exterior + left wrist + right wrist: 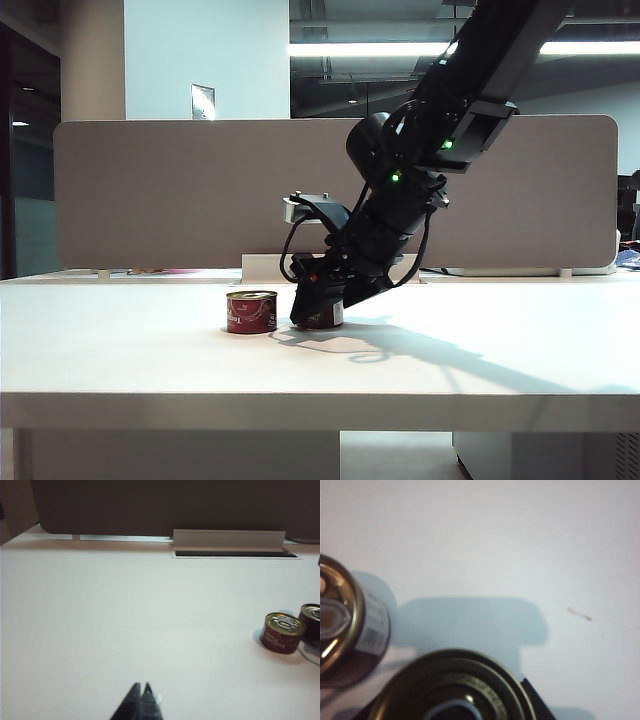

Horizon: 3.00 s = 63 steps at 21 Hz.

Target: Stack a can of tomatoes on the right onto the can of tomatoes on the left.

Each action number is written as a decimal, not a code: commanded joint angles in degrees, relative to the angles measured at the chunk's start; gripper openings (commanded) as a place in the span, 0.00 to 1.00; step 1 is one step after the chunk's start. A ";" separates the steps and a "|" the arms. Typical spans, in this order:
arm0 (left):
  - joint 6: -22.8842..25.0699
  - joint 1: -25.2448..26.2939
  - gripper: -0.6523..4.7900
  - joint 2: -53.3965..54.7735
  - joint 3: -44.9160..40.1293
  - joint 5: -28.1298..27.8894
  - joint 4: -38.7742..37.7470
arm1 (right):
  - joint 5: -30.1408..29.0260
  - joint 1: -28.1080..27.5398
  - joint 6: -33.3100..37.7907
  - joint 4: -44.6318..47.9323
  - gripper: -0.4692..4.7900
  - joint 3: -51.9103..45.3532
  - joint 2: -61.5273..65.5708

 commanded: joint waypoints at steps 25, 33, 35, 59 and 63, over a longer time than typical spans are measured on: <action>0.02 0.02 0.11 0.07 0.17 2.82 -0.63 | 3.06 8.09 0.50 -4.63 0.54 8.22 -3.41; 0.02 0.02 0.11 0.07 0.17 5.25 -0.98 | 3.02 8.24 0.52 -3.48 0.54 8.22 -0.94; 0.02 0.02 0.11 0.07 0.17 5.25 -1.01 | 2.86 8.26 0.72 -3.39 0.54 8.22 -0.63; 0.04 0.04 0.11 0.07 0.17 5.20 -1.03 | 8.02 8.11 0.68 -3.02 0.93 8.24 -6.47; 0.07 0.04 0.11 0.07 0.17 5.05 -1.07 | 14.73 6.91 0.81 -5.60 0.92 8.24 -14.93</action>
